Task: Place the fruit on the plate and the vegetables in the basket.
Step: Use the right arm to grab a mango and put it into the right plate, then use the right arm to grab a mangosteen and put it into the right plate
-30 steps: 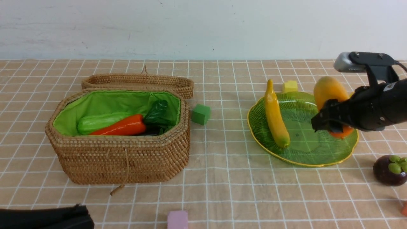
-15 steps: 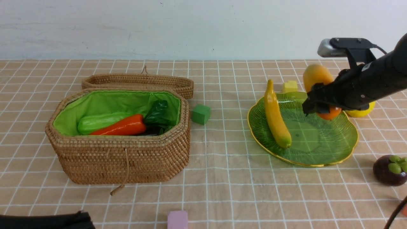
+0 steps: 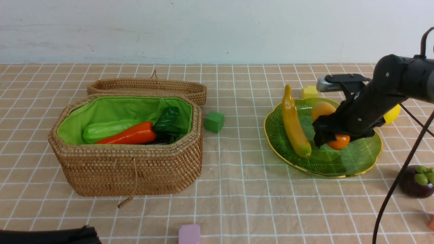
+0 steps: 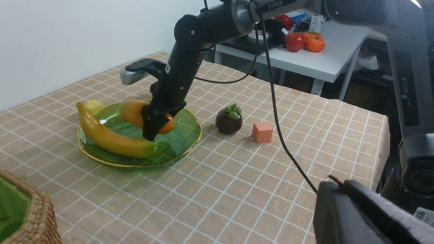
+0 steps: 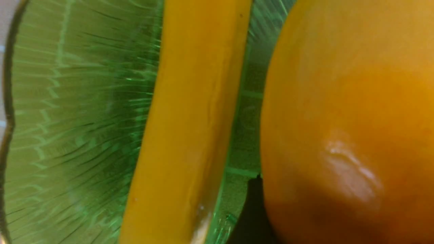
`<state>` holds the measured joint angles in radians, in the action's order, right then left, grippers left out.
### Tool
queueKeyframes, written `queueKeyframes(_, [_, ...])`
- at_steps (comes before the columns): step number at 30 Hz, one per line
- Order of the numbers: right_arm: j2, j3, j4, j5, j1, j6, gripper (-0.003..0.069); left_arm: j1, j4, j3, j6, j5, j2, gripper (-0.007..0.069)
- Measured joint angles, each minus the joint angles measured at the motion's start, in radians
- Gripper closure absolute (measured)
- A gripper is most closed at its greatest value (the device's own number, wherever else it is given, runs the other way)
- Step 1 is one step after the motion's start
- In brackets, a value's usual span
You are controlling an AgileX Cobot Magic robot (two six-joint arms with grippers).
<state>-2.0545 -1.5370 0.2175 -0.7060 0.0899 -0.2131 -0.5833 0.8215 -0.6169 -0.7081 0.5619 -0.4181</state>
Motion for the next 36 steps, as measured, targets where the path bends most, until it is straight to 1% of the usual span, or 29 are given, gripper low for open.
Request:
queueKeyframes(4, [0.0, -0.002, -0.033, -0.001, 0.0, 0.003, 0.0099, 0.0, 0.0, 0.0, 0.0, 0.0, 0.0, 0.0637])
queueKeyframes(6, [0.0, -0.002, -0.069, -0.017, 0.0, 0.003, 0.0099, 0.0, 0.0, 0.0, 0.0, 0.0, 0.0, 0.0637])
queueKeyframes(10, [0.0, -0.002, -0.081, -0.027, 0.0, 0.019, 0.0097, 0.0, 0.0, 0.0, 0.0, 0.0, 0.0, 0.0637])
queueKeyframes(12, [0.002, -0.002, -0.082, -0.034, 0.0, 0.039, 0.0074, 0.0, 0.0, 0.0, 0.0, 0.0, 0.0, 0.0637])
queueKeyframes(13, [0.01, -0.005, -0.087, -0.049, 0.0, 0.06, 0.0022, 0.0, 0.0, 0.0, 0.0, 0.0, 0.0, 0.0637])
queueKeyframes(14, [0.021, -0.01, -0.091, -0.069, 0.0, 0.067, -0.0001, 0.0, 0.0, 0.0, 0.0, 0.0, 0.0, 0.0637])
queueKeyframes(16, [0.045, -0.018, -0.092, -0.103, 0.0, 0.074, -0.0017, 0.0, 0.0, 0.0, 0.0, 0.0, 0.0, 0.0637])
queueKeyframes(19, [0.115, -0.033, -0.096, -0.177, -0.002, 0.095, -0.001, 0.0, 0.0, 0.0, 0.0, 0.0, 0.0, 0.0637])
queueKeyframes(21, [0.182, -0.034, -0.112, -0.246, -0.013, 0.121, 0.0021, 0.0, 0.0, 0.0, 0.0, 0.0, 0.0, 0.0637])
queueKeyframes(25, [0.284, 0.026, -0.183, -0.324, -0.066, 0.184, 0.0093, 0.0, 0.001, 0.0, 0.0, 0.002, 0.0, 0.0637])
queueKeyframes(28, [0.335, 0.129, -0.218, -0.332, -0.123, 0.242, 0.011, 0.0, 0.001, 0.0, 0.0, 0.007, 0.0, 0.0637])
queueKeyframes(29, [0.35, 0.188, -0.227, -0.32, -0.174, 0.276, 0.0107, 0.0, 0.001, 0.0, -0.003, 0.011, 0.0, 0.0637])
queueKeyframes(32, [0.348, 0.281, -0.209, -0.274, -0.253, 0.302, 0.0073, 0.0, 0.001, 0.0, -0.021, 0.028, 0.0, 0.0637])
queueKeyframes(34, [0.339, 0.318, -0.178, -0.234, -0.288, 0.303, 0.0037, 0.0, 0.001, 0.0, -0.041, 0.045, 0.0, 0.0637])
queueKeyframes(36, [0.326, 0.336, -0.159, -0.188, -0.299, 0.303, 0.0008, 0.0, 0.001, 0.0, -0.056, 0.058, 0.0, 0.0637])
